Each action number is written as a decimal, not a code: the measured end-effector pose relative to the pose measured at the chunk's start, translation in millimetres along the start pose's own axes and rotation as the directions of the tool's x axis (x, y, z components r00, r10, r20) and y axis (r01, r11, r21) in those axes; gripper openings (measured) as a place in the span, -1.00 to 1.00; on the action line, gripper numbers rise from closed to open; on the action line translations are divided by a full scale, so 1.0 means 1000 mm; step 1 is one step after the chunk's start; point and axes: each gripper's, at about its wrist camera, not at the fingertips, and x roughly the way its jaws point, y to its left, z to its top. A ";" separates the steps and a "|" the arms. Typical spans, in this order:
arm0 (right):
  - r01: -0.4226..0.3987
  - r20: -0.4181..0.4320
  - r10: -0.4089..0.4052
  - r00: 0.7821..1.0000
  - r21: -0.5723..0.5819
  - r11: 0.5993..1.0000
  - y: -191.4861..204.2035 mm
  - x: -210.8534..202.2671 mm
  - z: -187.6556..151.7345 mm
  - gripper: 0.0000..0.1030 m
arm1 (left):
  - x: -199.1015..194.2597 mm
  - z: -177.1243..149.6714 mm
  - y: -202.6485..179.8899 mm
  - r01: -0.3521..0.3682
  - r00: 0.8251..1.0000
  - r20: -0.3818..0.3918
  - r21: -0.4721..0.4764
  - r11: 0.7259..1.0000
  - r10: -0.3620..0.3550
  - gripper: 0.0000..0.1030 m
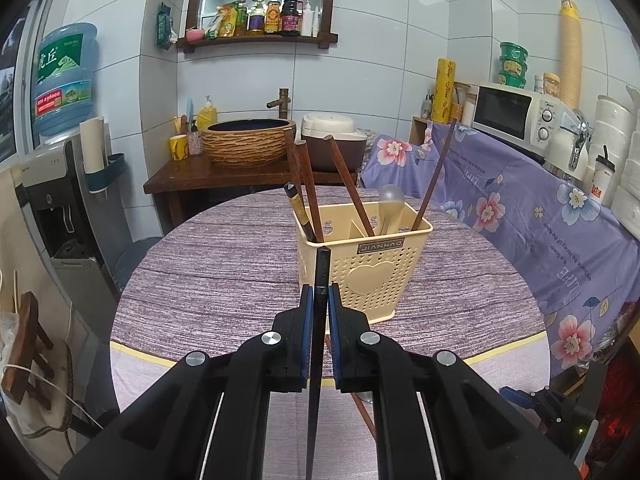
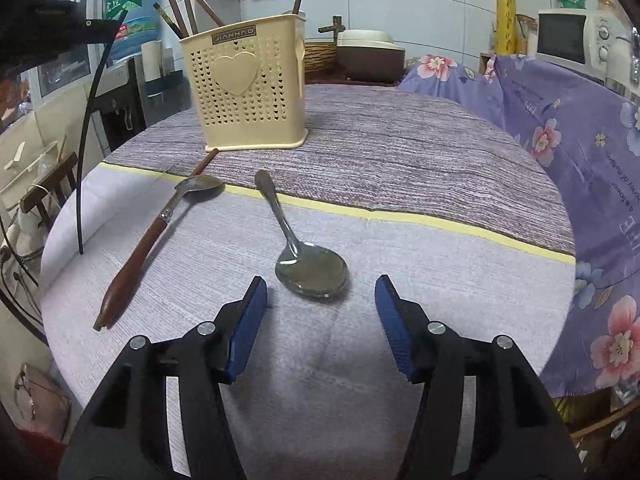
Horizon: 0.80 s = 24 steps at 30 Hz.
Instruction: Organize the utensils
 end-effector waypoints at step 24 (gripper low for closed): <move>-0.031 0.155 0.035 0.987 -0.030 0.999 0.007 -0.056 0.054 -0.28 | 0.002 0.000 0.001 0.003 1.000 -0.010 -0.016 1.000 -0.003 -0.83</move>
